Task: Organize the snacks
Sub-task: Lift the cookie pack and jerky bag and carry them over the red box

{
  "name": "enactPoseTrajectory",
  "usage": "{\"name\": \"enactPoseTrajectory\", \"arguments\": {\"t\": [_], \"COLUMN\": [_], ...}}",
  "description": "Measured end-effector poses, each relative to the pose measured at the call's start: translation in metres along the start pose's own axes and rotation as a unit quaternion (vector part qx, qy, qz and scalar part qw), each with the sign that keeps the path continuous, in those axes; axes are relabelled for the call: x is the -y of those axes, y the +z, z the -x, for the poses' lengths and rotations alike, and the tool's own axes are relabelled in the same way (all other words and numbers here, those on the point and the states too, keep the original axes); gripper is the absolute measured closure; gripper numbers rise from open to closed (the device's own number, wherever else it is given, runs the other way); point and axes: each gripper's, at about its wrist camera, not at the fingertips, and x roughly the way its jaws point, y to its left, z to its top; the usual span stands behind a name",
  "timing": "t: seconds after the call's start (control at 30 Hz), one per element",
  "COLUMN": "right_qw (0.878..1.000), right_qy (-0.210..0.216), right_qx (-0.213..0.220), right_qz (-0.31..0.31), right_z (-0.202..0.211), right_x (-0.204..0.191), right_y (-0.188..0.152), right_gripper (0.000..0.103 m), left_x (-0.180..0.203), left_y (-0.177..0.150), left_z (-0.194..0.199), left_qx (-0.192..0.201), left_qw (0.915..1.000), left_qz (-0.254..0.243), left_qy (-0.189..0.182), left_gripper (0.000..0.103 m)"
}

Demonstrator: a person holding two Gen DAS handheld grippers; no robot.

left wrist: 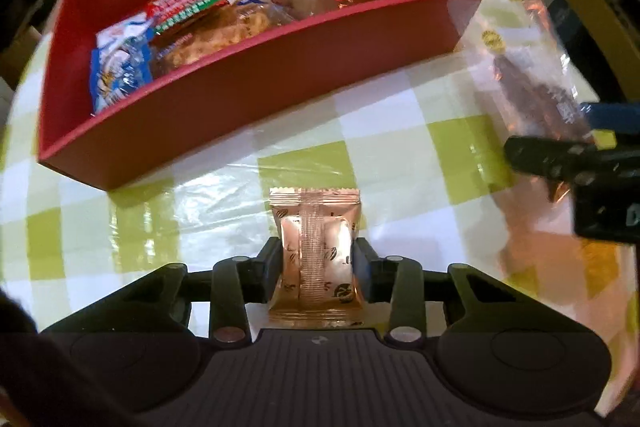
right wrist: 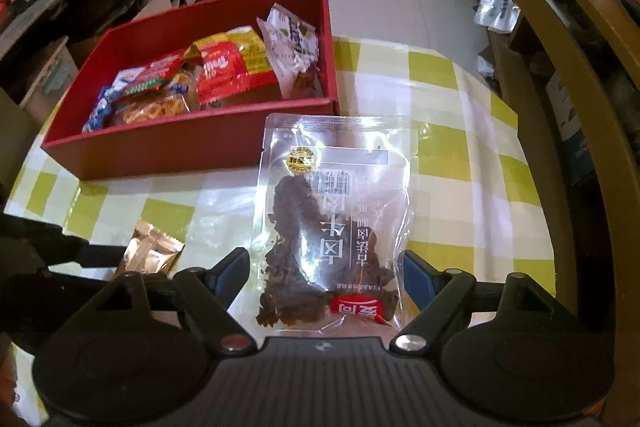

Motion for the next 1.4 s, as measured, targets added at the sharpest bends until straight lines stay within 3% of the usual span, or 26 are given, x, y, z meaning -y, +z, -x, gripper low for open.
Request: {"name": "enactPoseTrajectory", "arguments": {"t": [0.63, 1.4], "right_qw": [0.998, 0.995], "right_qy": [0.018, 0.007], "right_qx": [0.058, 0.1], "right_qz": [0.007, 0.017], "right_z": [0.033, 0.01], "right_x": [-0.019, -0.045], "right_y": [0.021, 0.08], "right_gripper": [0.017, 0.017], "left_x": [-0.007, -0.052], "left_y": [0.01, 0.063], "left_z": [0.054, 0.053], "left_qx": [0.062, 0.102], "left_qw": [0.998, 0.9912], "left_qz": [0.01, 0.06], "left_qy": [0.005, 0.059], "left_gripper": [0.057, 0.056]}}
